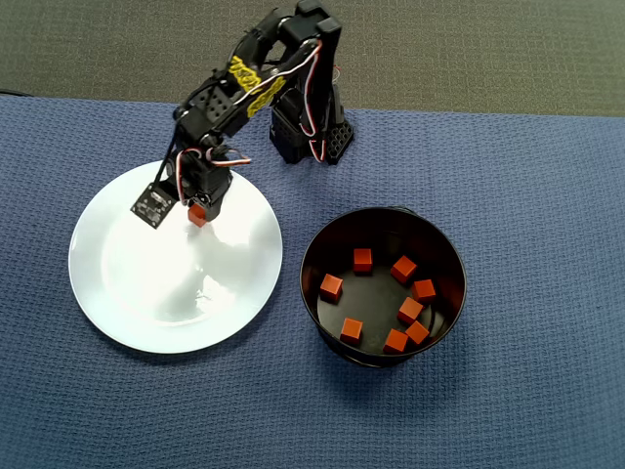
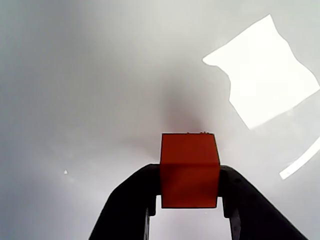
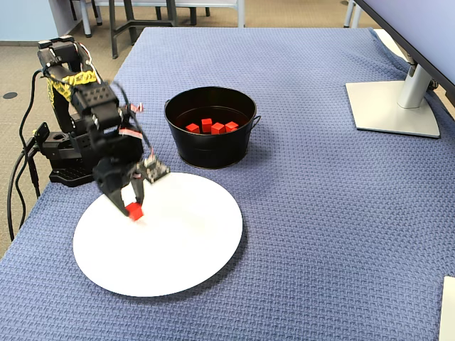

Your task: Pick up the red cubes from the white plate and place them in the black recipient

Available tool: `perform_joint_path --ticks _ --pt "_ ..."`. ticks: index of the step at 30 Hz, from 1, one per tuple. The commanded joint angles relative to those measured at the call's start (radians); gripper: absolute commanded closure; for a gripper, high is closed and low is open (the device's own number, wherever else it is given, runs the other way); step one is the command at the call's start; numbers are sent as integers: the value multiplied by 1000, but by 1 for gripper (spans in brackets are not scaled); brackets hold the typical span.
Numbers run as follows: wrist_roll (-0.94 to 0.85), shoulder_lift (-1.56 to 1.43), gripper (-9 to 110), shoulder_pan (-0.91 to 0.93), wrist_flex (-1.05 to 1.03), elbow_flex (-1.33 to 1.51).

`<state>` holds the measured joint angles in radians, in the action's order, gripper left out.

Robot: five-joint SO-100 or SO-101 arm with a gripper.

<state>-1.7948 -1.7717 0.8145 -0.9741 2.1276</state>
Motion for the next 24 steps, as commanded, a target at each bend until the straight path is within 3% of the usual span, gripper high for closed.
perform_joint_path --ticks 1,4,12,19,22,24 --pt "183 -189 101 -97 -146 -118" --pt "299 -313 101 -193 -302 -189" --pt "841 -456 102 -615 -482 -393" --pt "1167 -342 101 -887 -314 -476" --pt "1223 -279 67 -991 -316 -479" --pt "1264 -295 63 -977 -328 -505"
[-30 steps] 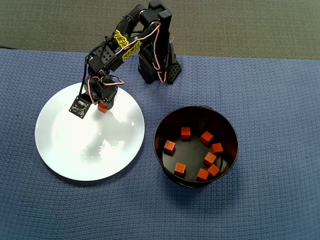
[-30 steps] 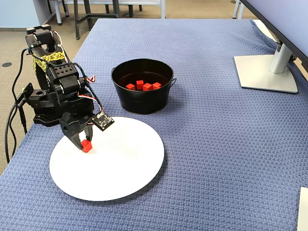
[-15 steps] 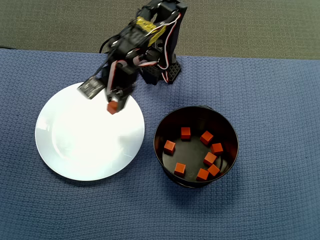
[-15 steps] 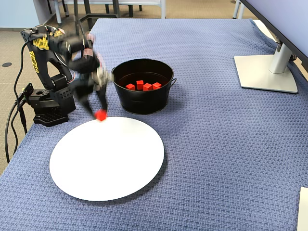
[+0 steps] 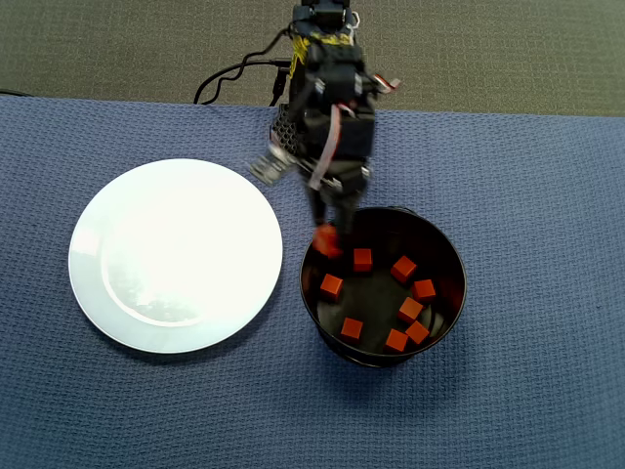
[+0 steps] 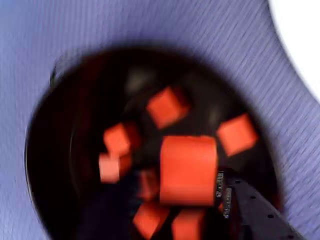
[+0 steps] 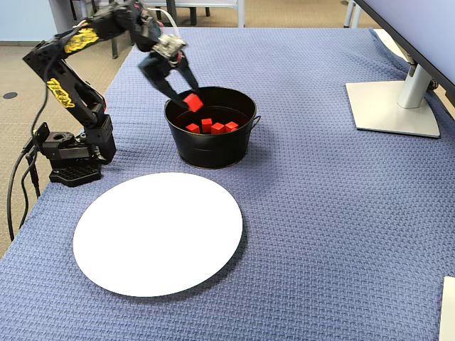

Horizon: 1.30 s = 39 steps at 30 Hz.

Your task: Pick up the red cubes from the white plate and place them in the black recipient

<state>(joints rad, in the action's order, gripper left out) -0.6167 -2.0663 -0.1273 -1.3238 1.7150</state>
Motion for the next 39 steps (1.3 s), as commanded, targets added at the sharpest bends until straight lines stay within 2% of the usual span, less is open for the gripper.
perform_joint_path --ticks 1,5,8,11,14,19,24,39 --pt "72 -23 62 -5 21 -94" --pt "-41 -114 65 179 63 -18" --pt "-34 -199 72 333 101 58" --pt "51 -252 81 453 118 143" --pt "164 -319 84 500 178 282" --pt "371 -495 86 425 229 560" --pt "465 -707 92 333 181 770" --pt "419 -945 98 285 143 1074"
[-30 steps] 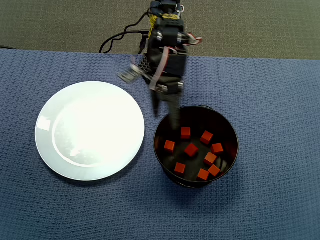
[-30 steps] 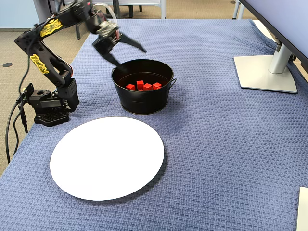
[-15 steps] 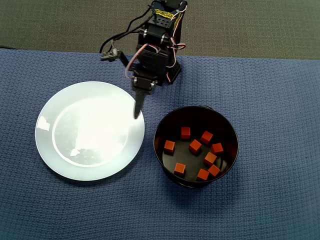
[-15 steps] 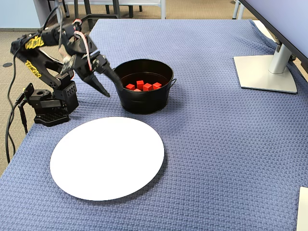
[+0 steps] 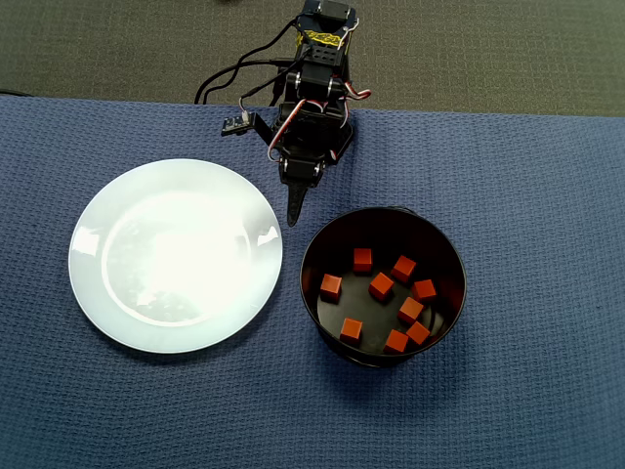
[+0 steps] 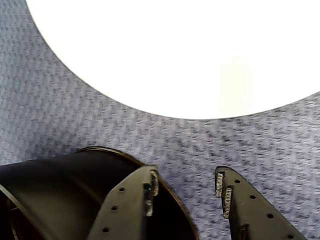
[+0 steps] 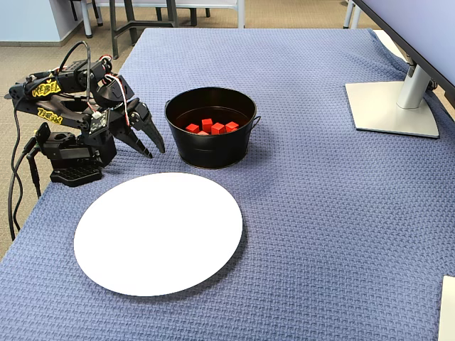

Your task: Pick up the red cubes from the white plate and place them in the black recipient

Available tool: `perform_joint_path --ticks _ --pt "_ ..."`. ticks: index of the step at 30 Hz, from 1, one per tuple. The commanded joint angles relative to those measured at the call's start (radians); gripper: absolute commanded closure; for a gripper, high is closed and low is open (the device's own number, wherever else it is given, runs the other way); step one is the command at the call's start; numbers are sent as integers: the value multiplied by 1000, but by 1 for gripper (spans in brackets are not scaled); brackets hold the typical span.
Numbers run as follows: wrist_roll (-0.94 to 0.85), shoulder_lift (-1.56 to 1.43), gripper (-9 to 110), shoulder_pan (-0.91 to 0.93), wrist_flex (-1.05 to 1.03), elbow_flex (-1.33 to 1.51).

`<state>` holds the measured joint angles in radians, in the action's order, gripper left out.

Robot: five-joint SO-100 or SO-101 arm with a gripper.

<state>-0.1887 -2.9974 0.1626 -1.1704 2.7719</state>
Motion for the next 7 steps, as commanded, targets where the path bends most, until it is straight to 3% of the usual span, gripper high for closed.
perform_joint_path --ticks 1,7 --pt "-12 -18 98 -3 -11 31" --pt "-18 -14 100 -63 -12 80"
